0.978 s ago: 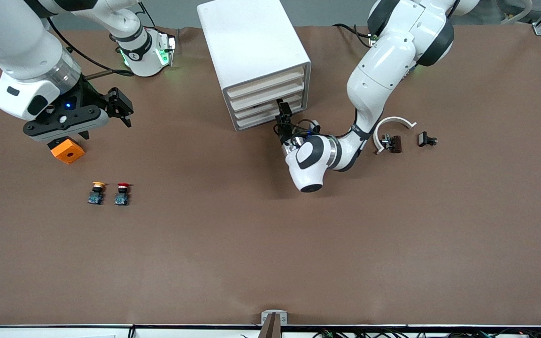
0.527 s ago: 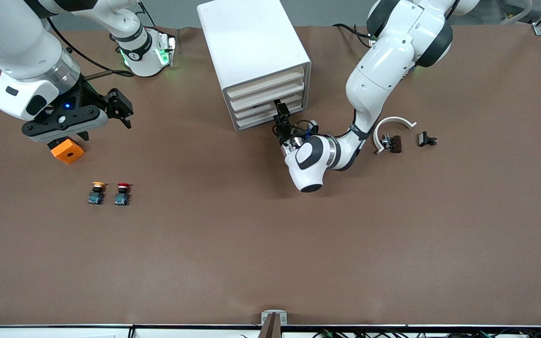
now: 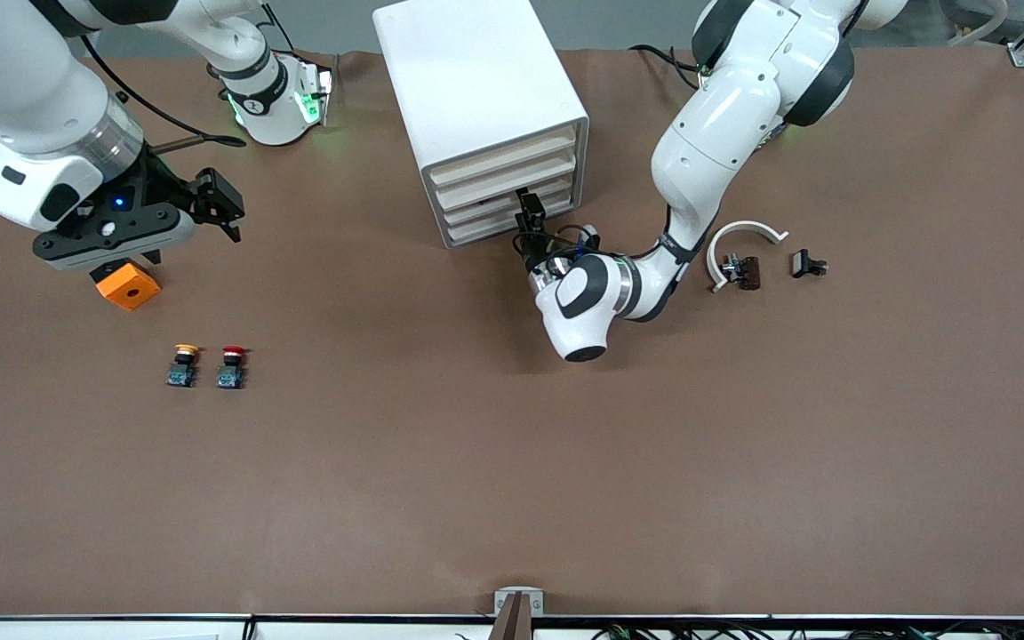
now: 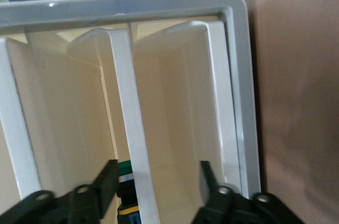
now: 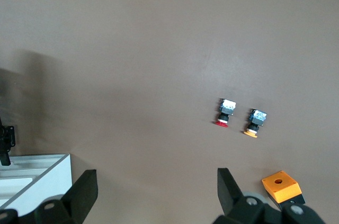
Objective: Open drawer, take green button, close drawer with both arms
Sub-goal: 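Grasp the drawer front with the left gripper and pull it open, then reach the right gripper into the open drawer and grasp the green button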
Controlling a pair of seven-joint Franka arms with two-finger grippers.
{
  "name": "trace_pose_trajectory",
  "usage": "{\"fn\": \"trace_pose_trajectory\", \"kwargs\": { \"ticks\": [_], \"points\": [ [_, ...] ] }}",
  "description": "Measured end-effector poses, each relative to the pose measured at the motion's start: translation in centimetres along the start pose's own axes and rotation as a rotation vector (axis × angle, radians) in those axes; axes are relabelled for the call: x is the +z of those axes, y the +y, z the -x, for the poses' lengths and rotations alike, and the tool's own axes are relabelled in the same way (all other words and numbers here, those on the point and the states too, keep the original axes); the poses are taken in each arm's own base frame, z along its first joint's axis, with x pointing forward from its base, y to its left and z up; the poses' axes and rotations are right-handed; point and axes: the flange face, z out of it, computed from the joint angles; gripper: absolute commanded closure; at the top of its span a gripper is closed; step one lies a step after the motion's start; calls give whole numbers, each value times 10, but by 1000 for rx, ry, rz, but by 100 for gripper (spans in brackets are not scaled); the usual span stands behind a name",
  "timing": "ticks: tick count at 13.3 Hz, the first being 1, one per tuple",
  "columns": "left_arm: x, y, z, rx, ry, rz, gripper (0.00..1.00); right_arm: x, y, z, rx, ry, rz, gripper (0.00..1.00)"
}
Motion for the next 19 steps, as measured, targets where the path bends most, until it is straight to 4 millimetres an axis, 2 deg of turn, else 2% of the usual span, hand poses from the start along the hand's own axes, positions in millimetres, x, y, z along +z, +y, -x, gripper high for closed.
{"fn": "trace_pose_trajectory", "kwargs": {
  "ticks": [3,7,9,11,14,16,19],
  "points": [
    [-2,-1,2,1,-2,3,72,-3,0,0,0,6,0,0],
    [-5,-6,4,-18,-5,2,81,-4,-1,0,-1,7,-1,0],
    [-6,-7,5,-23,-6,2,94,-4,-6,0,-4,7,-2,0],
    [-6,-8,5,-39,-6,-4,100,-3,-19,0,41,4,-3,0],
    [-12,-8,3,-51,-15,-2,100,-2,-60,2,139,0,-6,0],
    [-22,-7,0,-52,-31,4,100,2,-96,5,241,-12,-4,0],
    [-41,-6,-6,-53,-58,22,100,34,-167,7,441,-60,22,0]
  ]
}}
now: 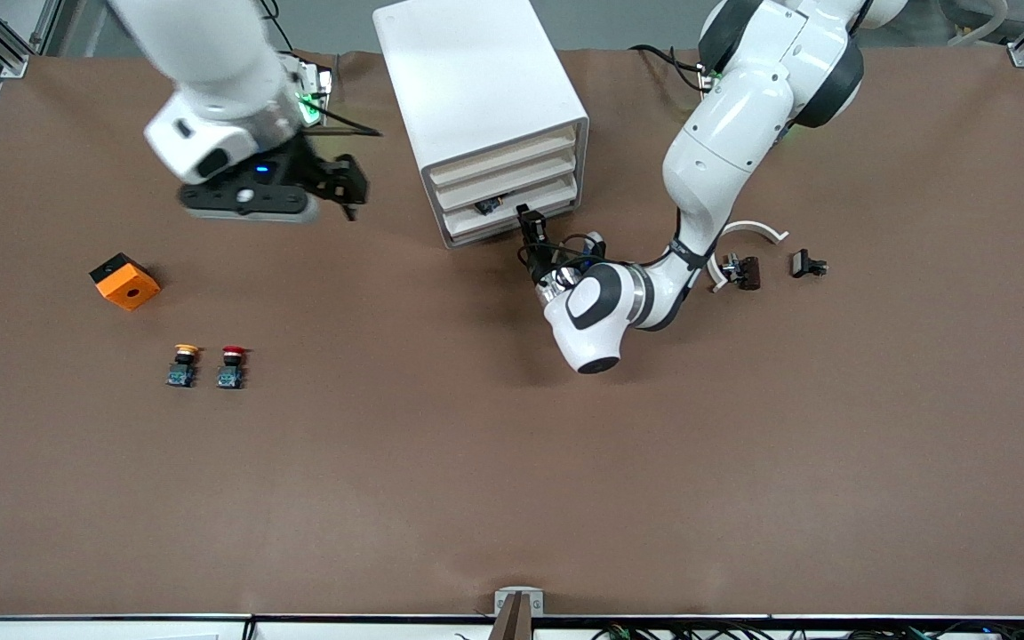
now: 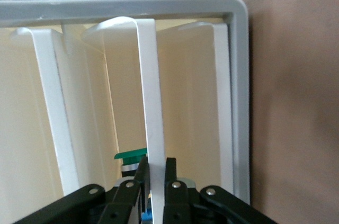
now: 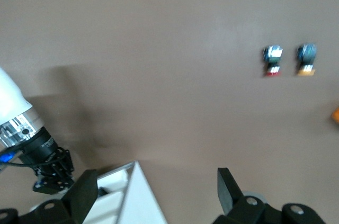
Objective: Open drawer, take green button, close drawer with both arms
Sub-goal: 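Reach the right gripper into the open drawer and grasp the green button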
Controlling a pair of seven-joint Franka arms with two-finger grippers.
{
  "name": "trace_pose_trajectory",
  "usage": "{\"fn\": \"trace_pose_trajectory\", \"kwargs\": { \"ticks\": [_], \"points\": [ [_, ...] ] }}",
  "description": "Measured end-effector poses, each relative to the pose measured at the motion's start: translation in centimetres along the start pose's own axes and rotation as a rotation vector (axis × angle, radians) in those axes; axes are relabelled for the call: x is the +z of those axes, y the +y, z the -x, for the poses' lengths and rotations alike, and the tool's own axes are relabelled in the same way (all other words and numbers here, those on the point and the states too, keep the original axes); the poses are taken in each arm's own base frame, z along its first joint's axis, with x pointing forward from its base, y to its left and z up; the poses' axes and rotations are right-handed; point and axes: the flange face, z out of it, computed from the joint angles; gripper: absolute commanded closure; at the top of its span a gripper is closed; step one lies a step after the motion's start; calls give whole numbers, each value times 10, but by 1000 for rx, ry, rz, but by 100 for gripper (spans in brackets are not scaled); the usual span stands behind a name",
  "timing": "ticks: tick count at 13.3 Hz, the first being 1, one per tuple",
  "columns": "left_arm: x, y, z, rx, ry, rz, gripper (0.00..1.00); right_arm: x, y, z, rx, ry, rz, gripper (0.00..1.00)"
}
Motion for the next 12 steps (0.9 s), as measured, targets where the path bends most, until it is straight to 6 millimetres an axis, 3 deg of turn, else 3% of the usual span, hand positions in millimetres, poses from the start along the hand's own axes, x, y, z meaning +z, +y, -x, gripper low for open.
{"fn": "trace_pose_trajectory", "kwargs": {
  "ticks": [3,6,12],
  "points": [
    [-34,4,-13,-6,-56,17,100,59,-62,12,170,-18,32,0],
    [-68,6,-25,-7,-112,40,100,123,-108,15,330,-27,37,0],
    [-107,7,-36,-2,-185,90,100,213,-159,38,527,-18,37,0]
  ]
}}
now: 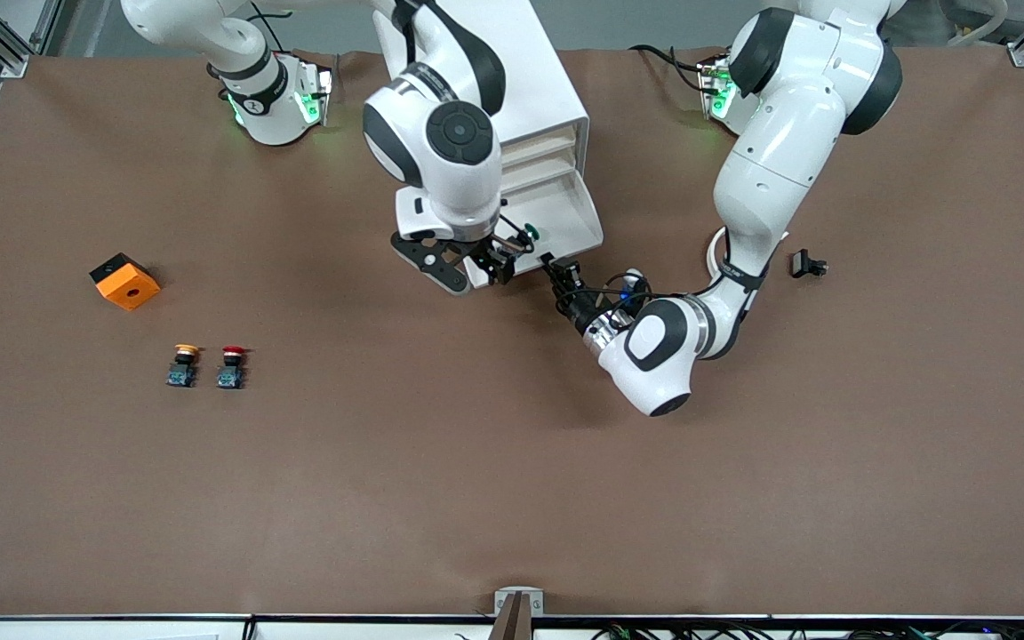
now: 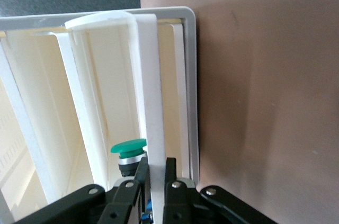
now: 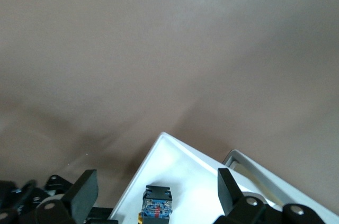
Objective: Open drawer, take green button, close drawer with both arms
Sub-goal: 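Reach the right gripper into the open drawer and grasp the green button, then lift the green button out with the right gripper while the left gripper releases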
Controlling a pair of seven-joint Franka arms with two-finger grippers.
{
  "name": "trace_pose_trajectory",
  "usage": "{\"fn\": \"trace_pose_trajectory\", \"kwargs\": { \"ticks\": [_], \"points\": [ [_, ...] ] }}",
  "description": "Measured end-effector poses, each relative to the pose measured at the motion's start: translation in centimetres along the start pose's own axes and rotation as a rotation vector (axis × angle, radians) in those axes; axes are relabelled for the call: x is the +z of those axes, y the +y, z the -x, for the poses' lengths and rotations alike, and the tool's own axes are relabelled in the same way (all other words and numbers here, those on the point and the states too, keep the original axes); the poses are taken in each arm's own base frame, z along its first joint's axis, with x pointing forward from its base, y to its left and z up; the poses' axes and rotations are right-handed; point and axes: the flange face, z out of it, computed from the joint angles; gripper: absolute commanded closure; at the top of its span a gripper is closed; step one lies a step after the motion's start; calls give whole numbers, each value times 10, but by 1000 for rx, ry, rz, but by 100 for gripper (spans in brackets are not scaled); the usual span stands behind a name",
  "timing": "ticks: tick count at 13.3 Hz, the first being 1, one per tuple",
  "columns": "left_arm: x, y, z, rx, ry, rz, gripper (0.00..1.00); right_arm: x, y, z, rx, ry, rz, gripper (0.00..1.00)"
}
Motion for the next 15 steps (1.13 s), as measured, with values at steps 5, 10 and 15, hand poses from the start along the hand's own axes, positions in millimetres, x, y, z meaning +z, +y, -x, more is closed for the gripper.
{"fn": "trace_pose_trajectory", "kwargs": {
  "ticks": [5,10,15],
  "points": [
    [-24,3,1,9,-54,53,99,40,-14,27,61,-5,1,0],
    [-28,4,2,18,-69,71,0,64,-22,35,89,-52,-10,0],
    [-46,4,0,49,-96,91,0,89,-27,34,95,-53,-15,0]
  ]
}}
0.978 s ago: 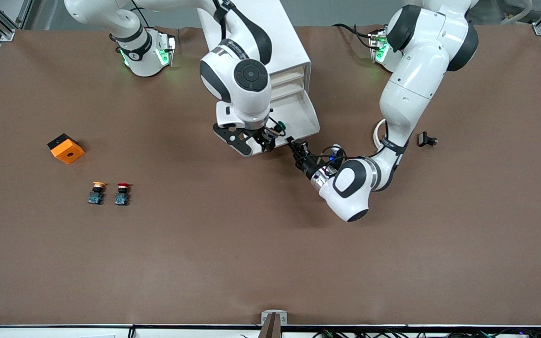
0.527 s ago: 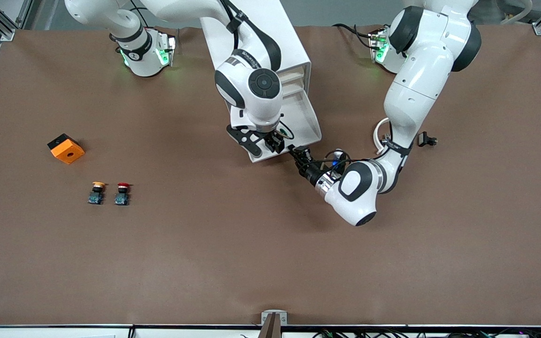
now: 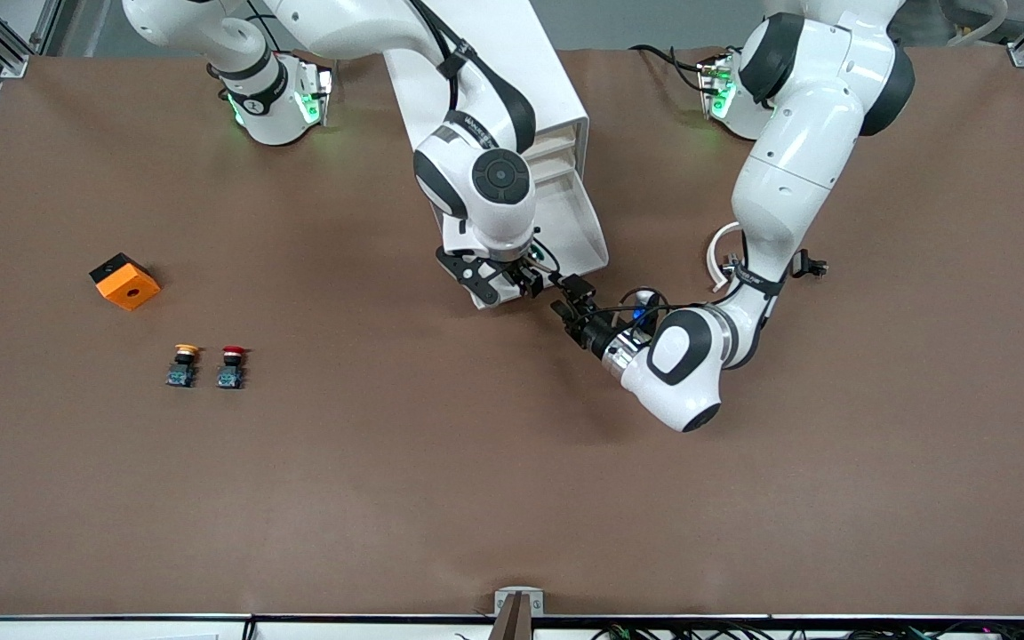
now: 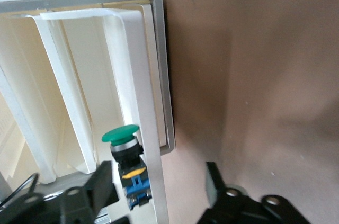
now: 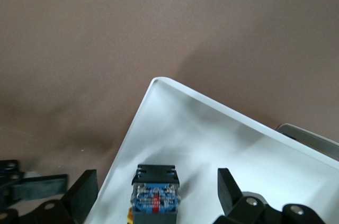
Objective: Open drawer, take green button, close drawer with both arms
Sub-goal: 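Lift the green button out with the right gripper while the left gripper releases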
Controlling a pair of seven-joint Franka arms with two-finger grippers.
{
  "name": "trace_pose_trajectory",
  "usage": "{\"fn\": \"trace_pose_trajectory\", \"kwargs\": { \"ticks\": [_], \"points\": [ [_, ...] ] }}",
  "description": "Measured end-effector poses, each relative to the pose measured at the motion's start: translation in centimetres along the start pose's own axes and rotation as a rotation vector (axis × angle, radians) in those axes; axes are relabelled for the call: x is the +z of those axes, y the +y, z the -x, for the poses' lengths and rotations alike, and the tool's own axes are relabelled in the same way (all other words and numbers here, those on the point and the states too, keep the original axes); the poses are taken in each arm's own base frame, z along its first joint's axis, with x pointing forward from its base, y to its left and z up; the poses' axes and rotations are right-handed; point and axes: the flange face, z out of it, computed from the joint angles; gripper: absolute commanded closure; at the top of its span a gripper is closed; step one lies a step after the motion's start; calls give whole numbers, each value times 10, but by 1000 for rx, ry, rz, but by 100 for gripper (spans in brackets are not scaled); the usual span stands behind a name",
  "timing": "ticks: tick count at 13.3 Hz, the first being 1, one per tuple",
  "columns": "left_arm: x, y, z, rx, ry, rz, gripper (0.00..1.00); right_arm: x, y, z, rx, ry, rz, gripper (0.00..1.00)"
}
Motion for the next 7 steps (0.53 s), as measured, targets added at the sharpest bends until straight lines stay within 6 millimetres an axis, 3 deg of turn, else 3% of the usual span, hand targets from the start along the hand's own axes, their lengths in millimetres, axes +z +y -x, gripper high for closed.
{"fn": "trace_pose_trajectory", "kwargs": {
  "ticks": [1,3,7],
  "points": [
    [-5,0,0,14,-6,8,0,4,-1,0,0,0,1,2],
    [-24,0,1,60,-18,44,0,7,-1,0,0,0,1,32],
    [-75,-2,-9,193,-33,144,0,6,-1,13,-19,0,-2,74]
  ]
}}
